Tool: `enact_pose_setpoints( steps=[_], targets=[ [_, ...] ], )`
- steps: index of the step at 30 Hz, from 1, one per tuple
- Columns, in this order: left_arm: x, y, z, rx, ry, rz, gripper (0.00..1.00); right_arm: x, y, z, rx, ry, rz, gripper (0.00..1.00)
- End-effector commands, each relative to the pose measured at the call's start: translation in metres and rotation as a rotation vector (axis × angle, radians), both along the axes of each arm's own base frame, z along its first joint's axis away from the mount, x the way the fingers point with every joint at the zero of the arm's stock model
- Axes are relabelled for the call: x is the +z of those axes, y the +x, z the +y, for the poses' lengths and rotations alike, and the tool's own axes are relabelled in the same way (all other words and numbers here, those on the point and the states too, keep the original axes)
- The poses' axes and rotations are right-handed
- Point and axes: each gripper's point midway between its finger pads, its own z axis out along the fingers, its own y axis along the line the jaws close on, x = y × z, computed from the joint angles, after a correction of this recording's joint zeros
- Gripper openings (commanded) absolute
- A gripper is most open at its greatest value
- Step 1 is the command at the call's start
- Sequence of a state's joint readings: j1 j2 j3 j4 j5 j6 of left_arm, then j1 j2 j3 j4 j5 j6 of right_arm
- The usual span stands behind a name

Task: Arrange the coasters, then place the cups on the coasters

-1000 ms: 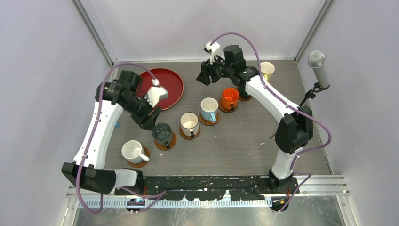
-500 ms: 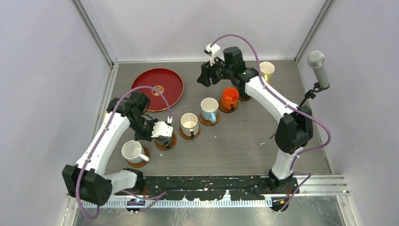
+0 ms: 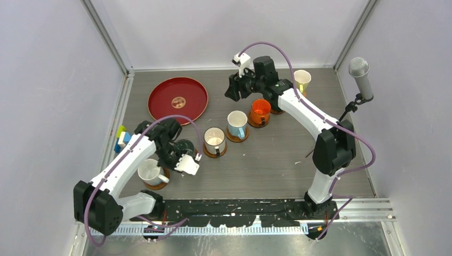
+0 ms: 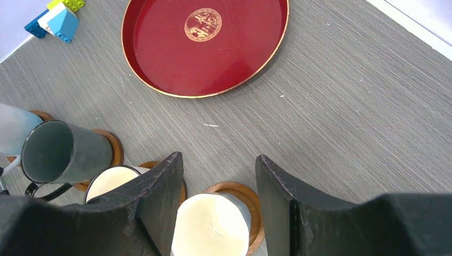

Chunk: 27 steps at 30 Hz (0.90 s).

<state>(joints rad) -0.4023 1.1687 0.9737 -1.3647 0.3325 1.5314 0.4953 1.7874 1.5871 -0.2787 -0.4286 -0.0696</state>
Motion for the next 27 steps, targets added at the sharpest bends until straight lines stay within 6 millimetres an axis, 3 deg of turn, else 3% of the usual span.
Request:
enact_pose_setpoints(
  steps=[1,12,27],
  targets=[
    [-0.006,0.008,0.001,-0.053,0.017,-0.062,0.27,0.04,-0.006,-0.004,-0.005,0.042,-0.086,0.57],
    [-0.023,-0.003,0.013,-0.146,0.084,-0.051,0.36,0.04,-0.007,-0.007,-0.01,0.039,-0.087,0.57],
    [-0.025,-0.029,0.024,-0.217,0.091,-0.018,0.43,0.035,-0.005,-0.007,-0.017,0.037,-0.074,0.57]
  ],
)
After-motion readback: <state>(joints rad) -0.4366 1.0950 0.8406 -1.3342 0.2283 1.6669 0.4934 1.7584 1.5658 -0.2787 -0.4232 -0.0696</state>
